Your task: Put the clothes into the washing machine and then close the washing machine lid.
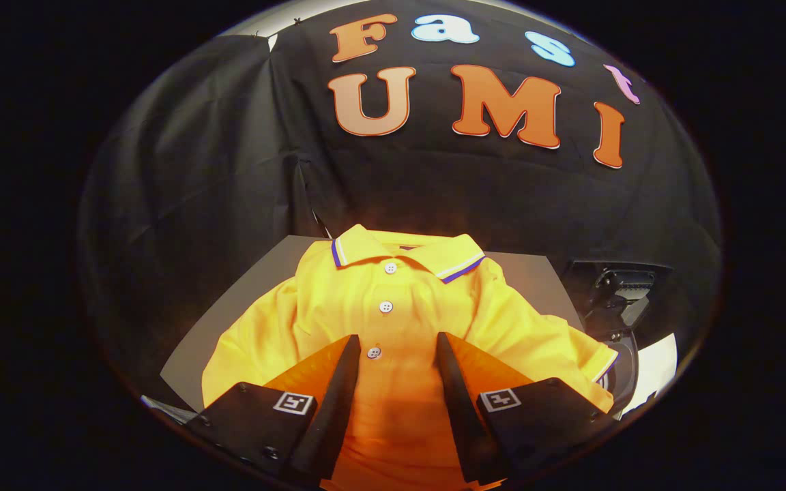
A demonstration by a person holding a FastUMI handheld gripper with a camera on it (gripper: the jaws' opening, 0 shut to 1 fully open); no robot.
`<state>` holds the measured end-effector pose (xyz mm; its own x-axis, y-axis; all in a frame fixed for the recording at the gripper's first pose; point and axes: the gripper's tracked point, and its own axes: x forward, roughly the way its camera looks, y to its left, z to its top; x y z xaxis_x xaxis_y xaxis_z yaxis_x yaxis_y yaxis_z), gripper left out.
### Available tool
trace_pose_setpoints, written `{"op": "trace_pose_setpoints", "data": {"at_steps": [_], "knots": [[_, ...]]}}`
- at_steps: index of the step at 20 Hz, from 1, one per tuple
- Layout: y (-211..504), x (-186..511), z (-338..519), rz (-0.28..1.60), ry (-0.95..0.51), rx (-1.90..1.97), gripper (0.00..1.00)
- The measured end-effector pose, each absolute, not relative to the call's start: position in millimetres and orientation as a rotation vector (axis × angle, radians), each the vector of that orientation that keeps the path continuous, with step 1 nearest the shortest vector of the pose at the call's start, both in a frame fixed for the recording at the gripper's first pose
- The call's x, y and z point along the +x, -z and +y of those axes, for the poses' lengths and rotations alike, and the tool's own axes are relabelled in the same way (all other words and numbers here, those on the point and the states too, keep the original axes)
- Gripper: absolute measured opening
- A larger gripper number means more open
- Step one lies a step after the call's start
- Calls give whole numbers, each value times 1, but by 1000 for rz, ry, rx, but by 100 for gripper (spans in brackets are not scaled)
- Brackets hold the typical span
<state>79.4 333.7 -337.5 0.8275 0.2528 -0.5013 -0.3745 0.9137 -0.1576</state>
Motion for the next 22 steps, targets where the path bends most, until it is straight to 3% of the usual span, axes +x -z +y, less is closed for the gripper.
{"op": "trace_pose_setpoints", "data": {"at_steps": [5, 6, 11, 22], "knots": [[340, 80, 335, 490, -357, -244, 35], [341, 79, 333, 497, -365, -237, 35], [337, 83, 330, 533, -381, -161, 11], [249, 79, 276, 420, -346, -46, 8]]}}
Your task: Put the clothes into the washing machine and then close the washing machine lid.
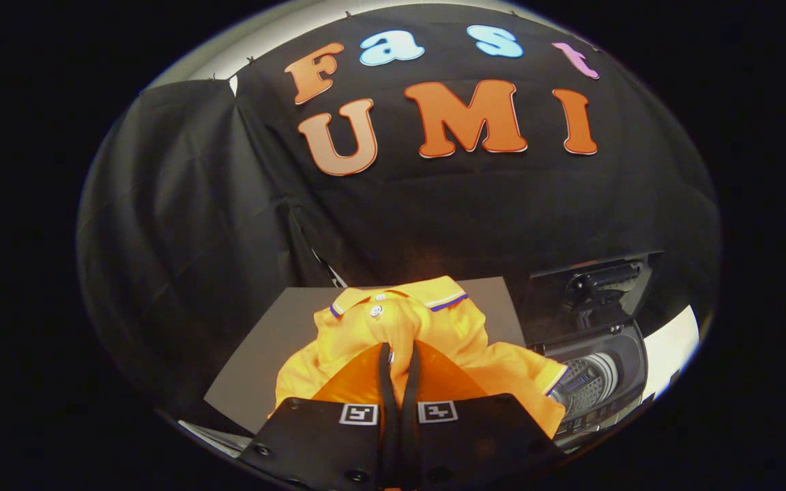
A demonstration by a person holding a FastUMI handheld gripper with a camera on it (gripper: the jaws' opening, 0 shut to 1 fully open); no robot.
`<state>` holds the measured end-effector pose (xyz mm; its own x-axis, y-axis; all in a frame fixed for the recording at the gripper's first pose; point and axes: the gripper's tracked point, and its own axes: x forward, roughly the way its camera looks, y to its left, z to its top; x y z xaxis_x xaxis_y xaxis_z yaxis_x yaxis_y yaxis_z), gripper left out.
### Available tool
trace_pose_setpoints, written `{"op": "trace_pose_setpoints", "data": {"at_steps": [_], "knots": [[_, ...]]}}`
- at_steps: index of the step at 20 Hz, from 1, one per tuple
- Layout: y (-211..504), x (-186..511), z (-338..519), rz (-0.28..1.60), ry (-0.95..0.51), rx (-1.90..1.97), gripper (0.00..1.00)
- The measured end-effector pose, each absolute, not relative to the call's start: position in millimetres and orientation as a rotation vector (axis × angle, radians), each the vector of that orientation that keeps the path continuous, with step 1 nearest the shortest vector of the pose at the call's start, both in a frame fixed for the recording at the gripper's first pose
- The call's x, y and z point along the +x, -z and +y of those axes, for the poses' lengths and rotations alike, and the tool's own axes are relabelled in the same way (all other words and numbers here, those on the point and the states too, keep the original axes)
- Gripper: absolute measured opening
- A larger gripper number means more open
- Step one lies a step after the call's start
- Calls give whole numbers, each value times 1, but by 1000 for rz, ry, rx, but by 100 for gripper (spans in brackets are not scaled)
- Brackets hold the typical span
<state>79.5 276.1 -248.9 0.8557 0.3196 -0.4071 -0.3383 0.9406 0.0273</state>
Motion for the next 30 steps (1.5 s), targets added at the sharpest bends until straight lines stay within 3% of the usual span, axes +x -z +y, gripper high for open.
{"op": "trace_pose_setpoints", "data": {"at_steps": [16, 23, 30], "knots": [[128, 135, 70, 287, -200, 52, 8], [139, 164, -15, 311, -145, 72, 8], [200, 184, -48, 396, -177, 52, 8]]}}
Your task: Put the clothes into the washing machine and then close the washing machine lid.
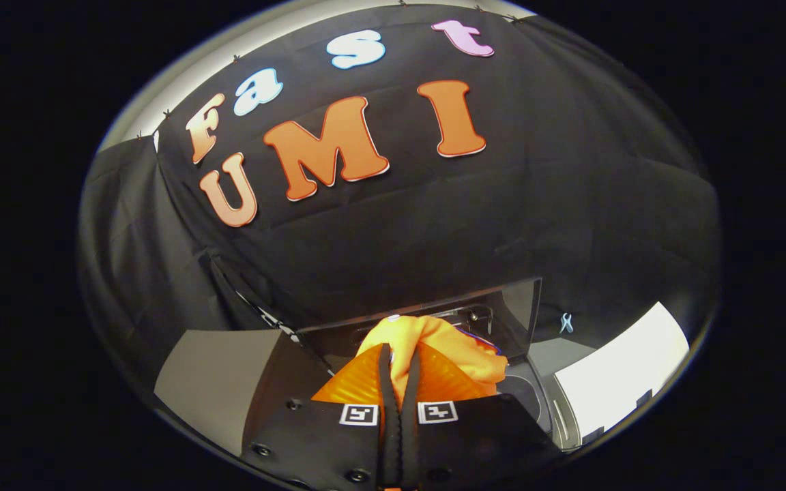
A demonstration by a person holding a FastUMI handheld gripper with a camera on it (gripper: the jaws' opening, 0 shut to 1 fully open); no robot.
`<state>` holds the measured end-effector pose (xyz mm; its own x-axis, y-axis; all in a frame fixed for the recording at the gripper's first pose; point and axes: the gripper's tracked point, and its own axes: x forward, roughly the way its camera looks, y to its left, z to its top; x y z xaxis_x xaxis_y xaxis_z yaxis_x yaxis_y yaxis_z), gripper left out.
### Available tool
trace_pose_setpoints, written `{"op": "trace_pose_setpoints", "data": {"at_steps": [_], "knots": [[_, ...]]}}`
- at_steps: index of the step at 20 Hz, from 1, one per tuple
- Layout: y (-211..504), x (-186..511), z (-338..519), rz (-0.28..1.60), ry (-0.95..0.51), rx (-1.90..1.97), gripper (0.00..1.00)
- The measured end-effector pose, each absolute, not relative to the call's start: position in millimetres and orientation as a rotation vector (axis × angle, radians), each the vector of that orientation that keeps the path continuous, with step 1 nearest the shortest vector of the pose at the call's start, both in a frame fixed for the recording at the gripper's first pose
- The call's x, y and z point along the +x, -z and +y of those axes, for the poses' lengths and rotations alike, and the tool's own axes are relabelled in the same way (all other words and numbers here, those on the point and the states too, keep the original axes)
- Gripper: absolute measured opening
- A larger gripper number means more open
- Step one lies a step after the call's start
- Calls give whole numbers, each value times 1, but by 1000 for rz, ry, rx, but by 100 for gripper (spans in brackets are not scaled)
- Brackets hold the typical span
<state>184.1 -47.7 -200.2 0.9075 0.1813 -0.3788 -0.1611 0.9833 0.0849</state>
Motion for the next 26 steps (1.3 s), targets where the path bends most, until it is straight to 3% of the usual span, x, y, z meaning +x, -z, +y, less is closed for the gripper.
{"op": "trace_pose_setpoints", "data": {"at_steps": [26], "knots": [[484, 240, -89, 760, -101, -212, 8]]}}
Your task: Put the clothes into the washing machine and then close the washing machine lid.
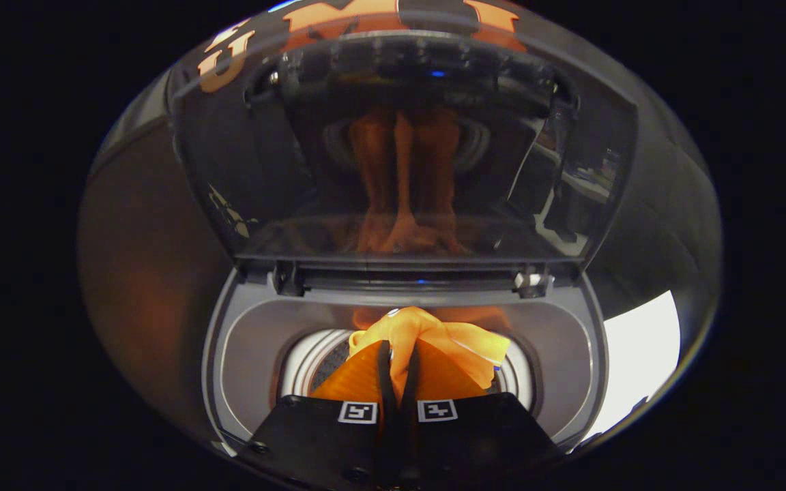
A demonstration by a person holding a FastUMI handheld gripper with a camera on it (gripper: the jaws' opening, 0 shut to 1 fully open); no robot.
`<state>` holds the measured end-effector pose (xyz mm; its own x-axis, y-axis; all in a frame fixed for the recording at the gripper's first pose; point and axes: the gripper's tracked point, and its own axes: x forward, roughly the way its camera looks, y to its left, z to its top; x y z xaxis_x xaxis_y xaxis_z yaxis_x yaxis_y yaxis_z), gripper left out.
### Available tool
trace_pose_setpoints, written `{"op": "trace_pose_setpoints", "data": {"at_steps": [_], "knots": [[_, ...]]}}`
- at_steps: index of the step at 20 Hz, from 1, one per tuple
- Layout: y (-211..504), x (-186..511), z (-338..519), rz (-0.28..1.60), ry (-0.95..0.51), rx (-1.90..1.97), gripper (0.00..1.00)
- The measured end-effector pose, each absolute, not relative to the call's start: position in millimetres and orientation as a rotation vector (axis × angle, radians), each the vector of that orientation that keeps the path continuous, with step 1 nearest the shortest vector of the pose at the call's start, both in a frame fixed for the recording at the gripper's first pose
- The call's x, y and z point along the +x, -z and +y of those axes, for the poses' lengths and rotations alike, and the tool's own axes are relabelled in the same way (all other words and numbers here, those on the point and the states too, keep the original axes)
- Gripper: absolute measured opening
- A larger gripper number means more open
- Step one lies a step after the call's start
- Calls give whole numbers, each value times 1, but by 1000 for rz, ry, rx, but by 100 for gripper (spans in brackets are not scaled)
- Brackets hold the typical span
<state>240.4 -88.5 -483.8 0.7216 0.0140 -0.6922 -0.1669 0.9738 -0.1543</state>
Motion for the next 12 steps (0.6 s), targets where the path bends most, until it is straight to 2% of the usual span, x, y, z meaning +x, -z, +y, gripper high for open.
{"op": "trace_pose_setpoints", "data": {"at_steps": [6, 7, 8, 10, 12], "knots": [[530, 244, -93, 847, -85, -274, 10], [537, 240, -91, 878, -95, -252, 13], [536, 235, -90, 889, -101, -232, 25], [523, 236, -93, 850, -92, -214, 38], [510, 230, -94, 836, -90, -190, 39]]}}
